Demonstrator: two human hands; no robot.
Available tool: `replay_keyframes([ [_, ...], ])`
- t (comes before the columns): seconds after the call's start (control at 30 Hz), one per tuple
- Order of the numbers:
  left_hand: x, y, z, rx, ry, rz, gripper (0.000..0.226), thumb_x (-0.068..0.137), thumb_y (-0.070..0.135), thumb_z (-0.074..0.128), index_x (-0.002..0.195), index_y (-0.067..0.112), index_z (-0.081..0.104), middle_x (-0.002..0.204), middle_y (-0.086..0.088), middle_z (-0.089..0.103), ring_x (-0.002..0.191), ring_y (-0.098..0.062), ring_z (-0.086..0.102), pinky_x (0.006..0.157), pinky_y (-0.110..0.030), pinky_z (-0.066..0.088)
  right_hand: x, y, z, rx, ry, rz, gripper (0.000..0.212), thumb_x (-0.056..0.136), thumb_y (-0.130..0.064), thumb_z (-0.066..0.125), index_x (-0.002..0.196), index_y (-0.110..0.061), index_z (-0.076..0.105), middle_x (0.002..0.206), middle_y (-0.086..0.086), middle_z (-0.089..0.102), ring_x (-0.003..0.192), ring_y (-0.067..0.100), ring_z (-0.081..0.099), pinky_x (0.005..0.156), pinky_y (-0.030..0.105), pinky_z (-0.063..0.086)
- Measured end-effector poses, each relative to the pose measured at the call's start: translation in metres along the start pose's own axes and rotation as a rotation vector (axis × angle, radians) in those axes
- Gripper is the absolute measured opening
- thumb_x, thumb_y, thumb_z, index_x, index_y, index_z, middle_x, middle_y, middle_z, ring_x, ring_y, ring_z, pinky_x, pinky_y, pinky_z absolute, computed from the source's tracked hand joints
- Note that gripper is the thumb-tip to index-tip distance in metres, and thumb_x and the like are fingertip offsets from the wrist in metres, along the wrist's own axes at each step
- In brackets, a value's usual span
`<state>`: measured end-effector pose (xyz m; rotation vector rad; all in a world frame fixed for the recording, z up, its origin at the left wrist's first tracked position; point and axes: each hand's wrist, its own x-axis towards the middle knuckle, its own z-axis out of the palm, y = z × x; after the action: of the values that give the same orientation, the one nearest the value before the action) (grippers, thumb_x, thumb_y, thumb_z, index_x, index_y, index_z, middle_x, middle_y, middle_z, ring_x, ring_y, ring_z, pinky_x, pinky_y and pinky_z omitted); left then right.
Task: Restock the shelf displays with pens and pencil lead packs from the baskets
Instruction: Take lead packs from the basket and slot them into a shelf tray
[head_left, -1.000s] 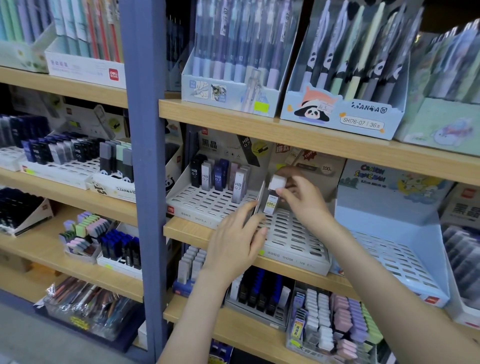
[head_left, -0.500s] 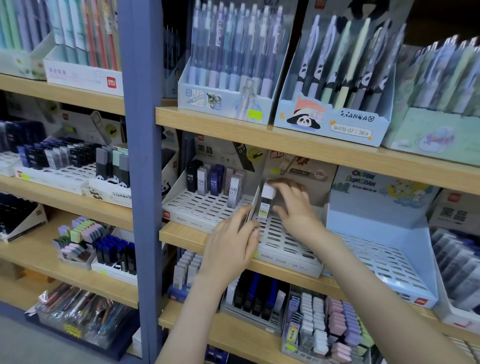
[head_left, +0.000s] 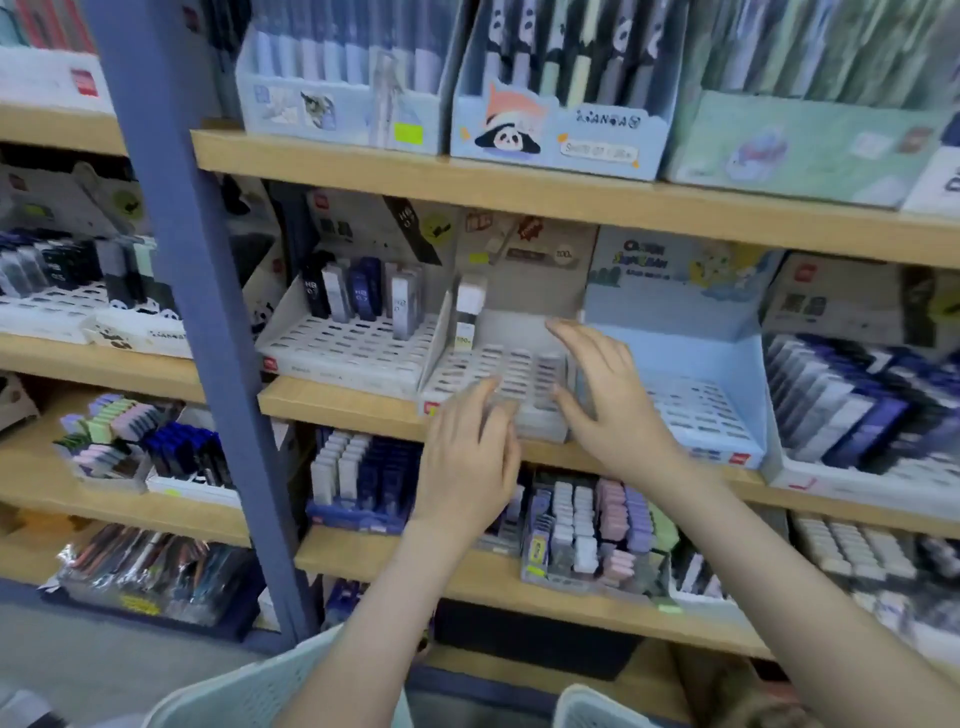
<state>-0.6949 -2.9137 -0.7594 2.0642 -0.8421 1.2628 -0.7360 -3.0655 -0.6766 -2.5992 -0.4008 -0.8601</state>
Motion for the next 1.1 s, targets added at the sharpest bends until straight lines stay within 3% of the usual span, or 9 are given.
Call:
replay_keyframes([
  [0.23,-0.104,0.118,0.034,-0.285,-0.441,0.034,0.026,0.084,0.008,0.051,0.108,0.000,0.059,0.123,-0.020,0.057,0.115,-0.030,0.050,0.099,-0.037,0.039,-0.195,0.029,-0.013,-0.051,0.028,0.082,0.041,0.089,-0.001,0.047,0.130,-0.001,0.045,0.132,0.015,0.047,0.125,0.024,0.041,0.112,0.023,0.022],
  [0.4,-0.202,0.169,0.063,-0.292,-0.986,0.030,0.040,0.083,0.020,0.040,0.115,0.007,0.059,0.125,-0.012,0.057,0.114,-0.028,0.053,0.094,-0.041,0.048,-0.316,0.067,0.012,-0.063,-0.196,0.324,0.048,0.087,-0.003,0.047,0.134,-0.005,0.038,0.135,0.011,0.042,0.126,0.022,0.037,0.113,0.027,0.025],
  [0.5,-0.247,0.183,0.070,-0.239,-1.231,0.045,0.046,0.097,0.020,0.036,0.142,0.014,0.038,0.147,-0.002,0.039,0.134,-0.021,0.036,0.112,-0.035,0.026,-0.389,0.093,0.040,-0.116,-0.429,0.546,0.059,0.085,-0.001,0.059,0.140,-0.006,0.037,0.132,0.016,0.051,0.122,0.027,0.045,0.102,0.038,0.039],
  [0.57,-0.271,0.181,0.072,-0.188,-1.300,0.043,0.048,0.098,0.020,0.041,0.146,0.018,0.033,0.151,0.002,0.033,0.138,-0.017,0.030,0.115,-0.031,0.017,-0.429,0.104,0.060,-0.125,-0.676,0.623,0.062,0.094,-0.009,0.048,0.149,-0.007,0.018,0.145,0.014,0.037,0.133,0.029,0.035,0.109,0.035,0.028],
  [0.7,-0.309,0.164,0.087,-0.155,-1.330,0.124,0.056,0.057,0.024,0.088,0.109,0.018,0.068,0.112,0.000,0.067,0.100,-0.018,0.064,0.090,-0.031,0.049,-0.481,0.121,0.101,-0.183,-1.042,0.648,0.069,0.097,-0.012,0.041,0.150,-0.008,-0.003,0.156,0.009,0.016,0.142,0.025,0.017,0.114,0.034,0.019],
  [0.9,-0.340,0.131,0.106,-0.031,-1.306,0.200,0.035,0.082,0.026,0.048,0.109,0.011,0.066,0.121,-0.009,0.062,0.113,-0.025,0.053,0.106,-0.041,0.029,-0.502,0.133,0.148,-0.204,-1.292,0.637,0.075,0.097,-0.013,0.042,0.151,-0.015,-0.009,0.160,0.005,-0.001,0.146,0.024,0.003,0.115,0.041,0.015],
  [0.97,-0.347,0.121,0.110,0.007,-1.341,0.193,0.041,0.083,0.028,0.041,0.108,0.010,0.068,0.122,-0.010,0.063,0.116,-0.024,0.047,0.110,-0.039,0.022,-0.506,0.135,0.159,-0.211,-1.288,0.587,0.081,0.090,-0.022,0.058,0.152,-0.012,0.006,0.159,0.009,0.010,0.145,0.027,0.015,0.112,0.044,0.023],
  [1.03,-0.353,0.115,0.113,0.011,-1.336,0.190,0.040,0.081,0.028,0.042,0.104,0.011,0.070,0.121,-0.010,0.064,0.116,-0.023,0.048,0.111,-0.037,0.017,-0.512,0.142,0.168,-0.183,-1.303,0.606,0.099,0.051,-0.037,0.089,0.137,-0.008,0.049,0.139,0.013,0.050,0.121,0.028,0.055,0.090,0.044,0.049],
  [1.1,-0.357,0.114,0.114,0.004,-1.323,0.183,0.037,0.081,0.028,0.045,0.103,0.013,0.070,0.122,-0.008,0.064,0.115,-0.024,0.054,0.109,-0.040,0.022,-0.513,0.146,0.175,-0.233,-1.238,0.591,0.098,0.036,-0.036,0.094,0.125,-0.010,0.061,0.122,0.011,0.064,0.103,0.025,0.066,0.076,0.039,0.055],
])
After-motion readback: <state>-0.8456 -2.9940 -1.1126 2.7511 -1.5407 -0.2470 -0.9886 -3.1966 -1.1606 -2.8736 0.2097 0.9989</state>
